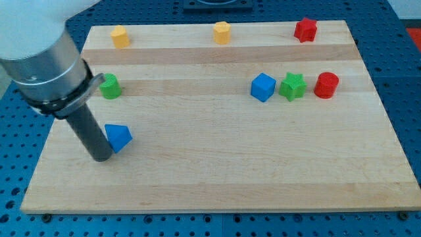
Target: Push blue triangle towards green circle
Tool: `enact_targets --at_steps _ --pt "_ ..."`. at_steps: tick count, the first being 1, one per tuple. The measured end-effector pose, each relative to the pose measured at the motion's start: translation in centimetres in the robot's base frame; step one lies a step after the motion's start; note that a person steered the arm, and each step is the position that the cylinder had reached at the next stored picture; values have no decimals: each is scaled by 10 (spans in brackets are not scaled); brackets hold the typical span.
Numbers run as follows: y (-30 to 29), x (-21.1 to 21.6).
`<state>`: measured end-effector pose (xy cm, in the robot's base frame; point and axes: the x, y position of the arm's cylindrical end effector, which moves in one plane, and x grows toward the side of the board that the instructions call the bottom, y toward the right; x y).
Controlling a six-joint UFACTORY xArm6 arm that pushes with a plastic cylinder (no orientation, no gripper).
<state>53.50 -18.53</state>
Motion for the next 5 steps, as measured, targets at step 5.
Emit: enact_targets --at_steps 5 --pt "18 -76"
